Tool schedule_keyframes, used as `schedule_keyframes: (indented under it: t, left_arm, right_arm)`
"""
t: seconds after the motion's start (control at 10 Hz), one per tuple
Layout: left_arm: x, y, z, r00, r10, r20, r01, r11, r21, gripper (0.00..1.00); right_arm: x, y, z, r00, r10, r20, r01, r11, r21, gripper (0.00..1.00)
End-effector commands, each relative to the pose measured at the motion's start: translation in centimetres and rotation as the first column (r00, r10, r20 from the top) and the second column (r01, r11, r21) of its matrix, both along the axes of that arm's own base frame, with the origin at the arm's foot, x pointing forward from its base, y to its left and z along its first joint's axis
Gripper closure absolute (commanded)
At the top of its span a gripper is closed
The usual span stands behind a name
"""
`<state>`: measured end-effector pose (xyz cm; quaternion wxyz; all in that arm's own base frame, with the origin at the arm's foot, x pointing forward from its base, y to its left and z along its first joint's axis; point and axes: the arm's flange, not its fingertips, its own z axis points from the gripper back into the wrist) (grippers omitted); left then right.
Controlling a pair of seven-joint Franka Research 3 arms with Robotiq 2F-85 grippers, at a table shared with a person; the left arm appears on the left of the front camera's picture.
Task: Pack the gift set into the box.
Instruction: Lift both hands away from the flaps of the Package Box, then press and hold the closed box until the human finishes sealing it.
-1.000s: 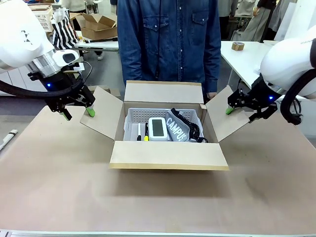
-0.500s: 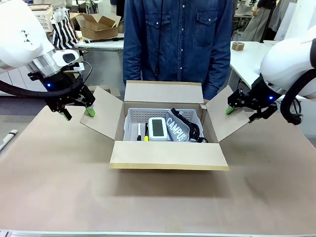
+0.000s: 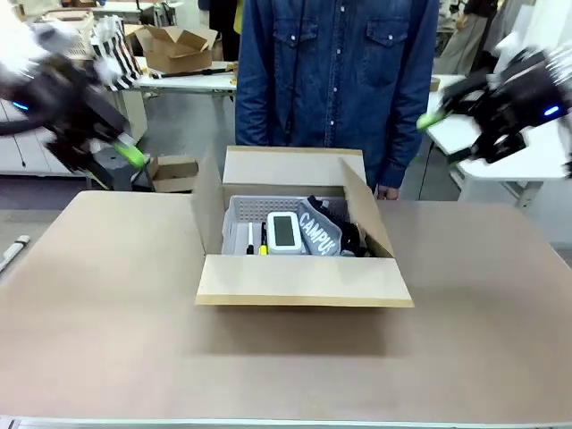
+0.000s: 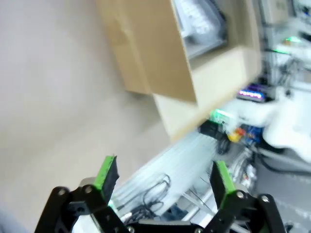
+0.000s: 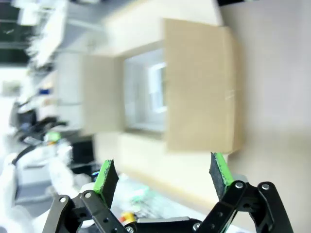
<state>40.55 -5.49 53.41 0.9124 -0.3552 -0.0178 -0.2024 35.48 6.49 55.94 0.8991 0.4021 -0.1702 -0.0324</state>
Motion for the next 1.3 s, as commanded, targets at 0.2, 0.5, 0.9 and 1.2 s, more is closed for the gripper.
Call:
schedule_keyframes:
  t: [0.2,0.5,0.9,1.2]
  left_arm:
    - [-4.1,9.0,-5.4,0.979,-0.201,-0.034,0.144,0.801,-0.581,0.0]
    - [-5.3,8.9,-1.5,0.985,-0.168,0.048,0.172,0.873,-0.457,0.0]
    - [-5.3,8.9,-1.5,0.985,-0.168,0.048,0.172,0.873,-0.457,0.0]
    - [-5.3,8.9,-1.5,0.985,-0.168,0.048,0.172,0.873,-0.457,0.0]
  right_arm:
    - [-6.9,-9.1,-7.2,0.984,-0.102,-0.146,0.139,0.953,0.268,0.0]
    - [-6.3,-6.9,-2.7,0.995,-0.031,-0.099,0.053,0.972,0.227,0.0]
    - [-6.3,-6.9,-2.7,0.995,-0.031,-0.099,0.053,0.972,0.227,0.0]
    - [-6.3,-6.9,-2.7,0.995,-0.031,-0.099,0.053,0.972,0.227,0.0]
